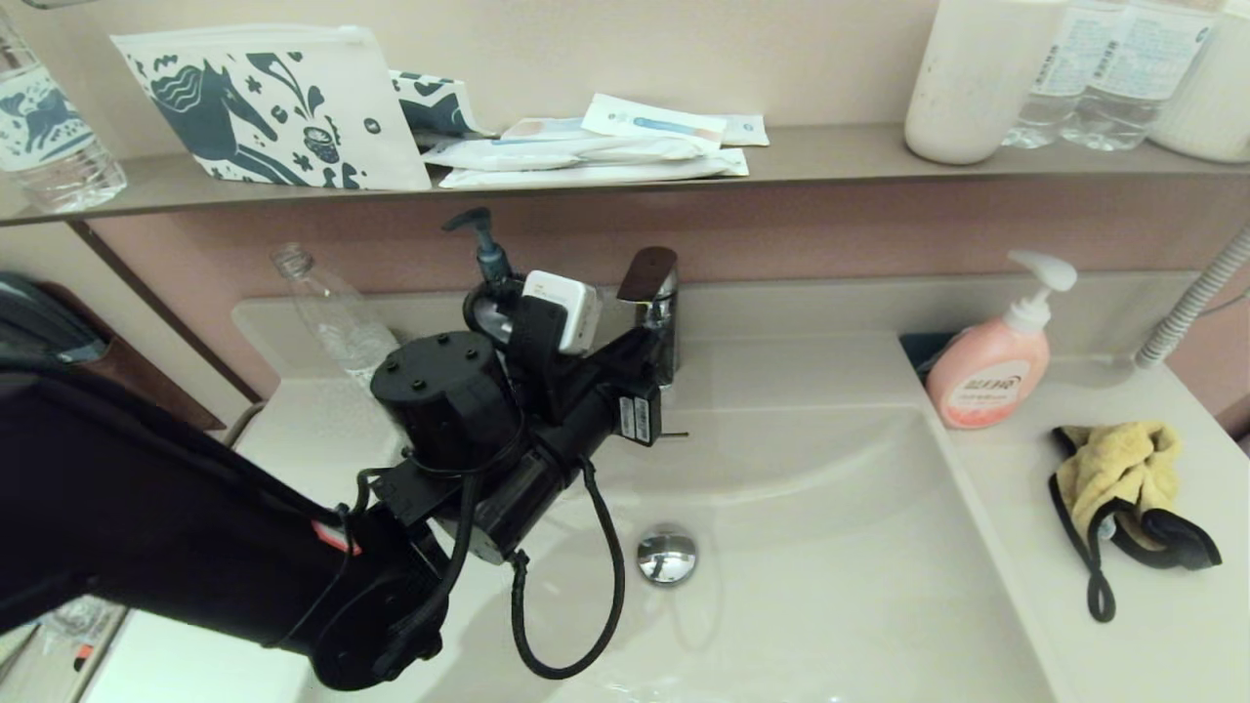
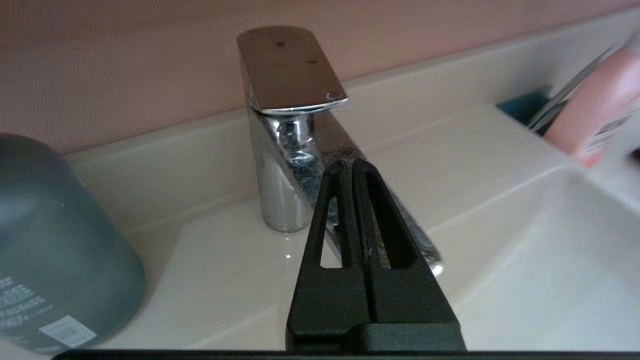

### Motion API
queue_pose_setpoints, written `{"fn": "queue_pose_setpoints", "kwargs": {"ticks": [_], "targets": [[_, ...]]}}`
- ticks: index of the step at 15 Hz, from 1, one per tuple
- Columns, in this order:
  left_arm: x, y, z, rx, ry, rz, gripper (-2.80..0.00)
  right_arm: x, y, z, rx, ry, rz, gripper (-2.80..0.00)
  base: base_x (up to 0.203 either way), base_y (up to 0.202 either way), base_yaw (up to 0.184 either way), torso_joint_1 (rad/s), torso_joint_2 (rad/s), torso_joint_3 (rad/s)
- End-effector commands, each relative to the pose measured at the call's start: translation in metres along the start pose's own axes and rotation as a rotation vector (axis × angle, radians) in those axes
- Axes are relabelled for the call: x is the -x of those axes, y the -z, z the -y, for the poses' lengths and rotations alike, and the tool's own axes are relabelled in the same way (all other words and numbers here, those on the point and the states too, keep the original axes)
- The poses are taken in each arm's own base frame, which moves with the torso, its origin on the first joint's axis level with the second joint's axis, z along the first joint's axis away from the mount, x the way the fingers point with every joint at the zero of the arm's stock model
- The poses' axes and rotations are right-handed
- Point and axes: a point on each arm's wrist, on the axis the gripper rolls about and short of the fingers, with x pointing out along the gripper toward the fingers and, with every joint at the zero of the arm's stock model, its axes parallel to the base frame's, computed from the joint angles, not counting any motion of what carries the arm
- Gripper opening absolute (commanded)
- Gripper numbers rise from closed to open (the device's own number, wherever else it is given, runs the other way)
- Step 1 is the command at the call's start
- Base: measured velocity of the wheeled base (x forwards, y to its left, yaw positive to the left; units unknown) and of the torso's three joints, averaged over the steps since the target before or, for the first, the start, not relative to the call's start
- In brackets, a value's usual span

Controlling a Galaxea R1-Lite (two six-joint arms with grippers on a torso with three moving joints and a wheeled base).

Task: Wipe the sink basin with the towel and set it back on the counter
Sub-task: Turn on the faucet

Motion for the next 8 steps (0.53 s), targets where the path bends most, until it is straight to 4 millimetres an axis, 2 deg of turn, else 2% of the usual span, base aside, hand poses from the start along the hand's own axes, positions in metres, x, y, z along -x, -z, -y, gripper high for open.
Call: {"fn": "queue_pose_setpoints", "kwargs": {"ticks": [1, 5, 8], "targets": [[-0.01, 0.005, -0.002, -0.026, -0.017, 0.006, -2.8, 0.0, 0.0, 0.0, 0.0, 0.0, -0.002, -2.8, 0.0, 0.0, 0.0, 0.0, 0.0, 0.0], [-0.025, -0.005, -0.015, -0.041, -0.061, 0.054, -2.8, 0.0, 0.0, 0.0, 0.0, 0.0, -0.002, -2.8, 0.0, 0.0, 0.0, 0.0, 0.0, 0.0], [-0.023, -0.016, -0.017, -0.054, -0.064, 0.065, -2.8, 0.0, 0.0, 0.0, 0.0, 0.0, -0.001, -2.8, 0.0, 0.0, 0.0, 0.0, 0.0, 0.0]]}}
